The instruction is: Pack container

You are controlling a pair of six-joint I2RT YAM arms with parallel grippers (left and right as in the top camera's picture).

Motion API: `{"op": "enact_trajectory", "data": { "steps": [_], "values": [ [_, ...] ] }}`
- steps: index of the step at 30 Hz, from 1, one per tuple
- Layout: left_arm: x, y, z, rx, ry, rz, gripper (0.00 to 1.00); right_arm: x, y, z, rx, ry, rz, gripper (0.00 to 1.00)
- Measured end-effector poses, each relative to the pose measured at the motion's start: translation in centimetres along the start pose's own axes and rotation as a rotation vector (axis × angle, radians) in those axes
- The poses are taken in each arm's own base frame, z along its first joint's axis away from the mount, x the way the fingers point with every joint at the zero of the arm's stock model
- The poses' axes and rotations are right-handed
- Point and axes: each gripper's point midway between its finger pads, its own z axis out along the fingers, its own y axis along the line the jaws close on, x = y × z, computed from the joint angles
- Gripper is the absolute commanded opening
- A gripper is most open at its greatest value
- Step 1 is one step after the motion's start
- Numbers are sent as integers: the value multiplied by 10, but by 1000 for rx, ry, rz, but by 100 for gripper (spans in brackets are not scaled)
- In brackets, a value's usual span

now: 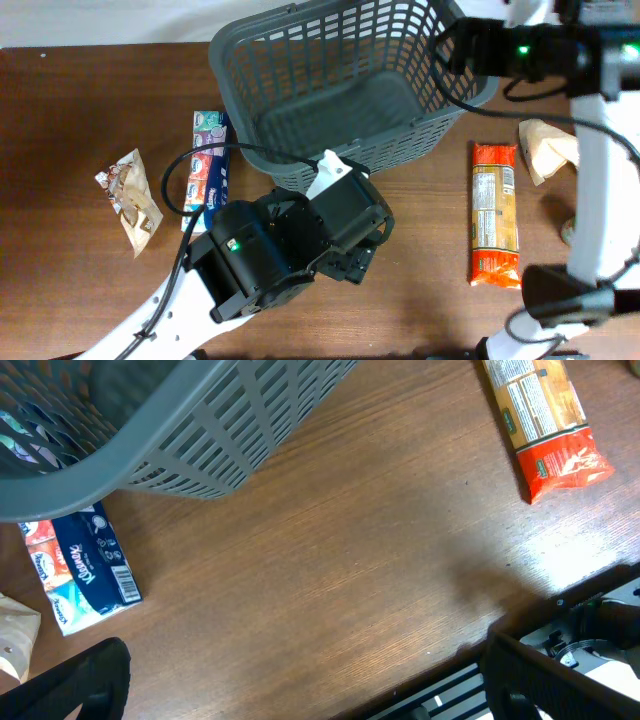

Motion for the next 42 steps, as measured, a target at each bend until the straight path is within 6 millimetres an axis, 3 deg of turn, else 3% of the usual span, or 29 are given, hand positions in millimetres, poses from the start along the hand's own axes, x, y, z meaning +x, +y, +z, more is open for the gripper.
{"op": "enact_trajectory", "data": {
  "steps": [1, 3, 5, 7, 8, 10, 11, 22, 29, 33, 38, 42],
  "values": [
    [0, 0, 0, 0, 0, 0, 99, 2, 0, 6, -6, 17, -4, 80],
    [-1, 0, 0, 1, -2, -1, 99, 12, 1, 19, -17, 72, -27, 49],
    [-1, -1, 0, 2, -4, -1, 99, 18, 6, 25, -26, 98, -41, 26],
    [-1, 0, 0, 2, -4, -1, 96, 22, 13, 30, -31, 114, -66, 14],
    [-1, -1, 0, 2, -4, -2, 81, 23, 15, 31, -30, 117, -81, 10],
    [-1, -1, 0, 3, -4, -6, 20, 24, 18, 32, -22, 120, -95, 4],
    [-1, -2, 0, 7, -5, -9, 2, 24, 17, 33, -13, 123, -97, 4],
    [-23, -14, -1, 60, -92, -40, 2, 22, -25, 29, 243, 116, -69, 4],
    [-20, -13, 2, 51, -68, -122, 2, 22, -33, 27, 290, 113, -70, 4],
    [-18, -17, 19, 23, -22, -145, 2, 26, -35, 26, 300, 130, -66, 4],
    [-12, -25, 55, -33, 67, -142, 2, 28, -35, 25, 302, 140, -64, 4],
    [-10, -26, 64, -50, 91, -138, 2, 29, -36, 27, 299, 145, -63, 4]
  ]
}}
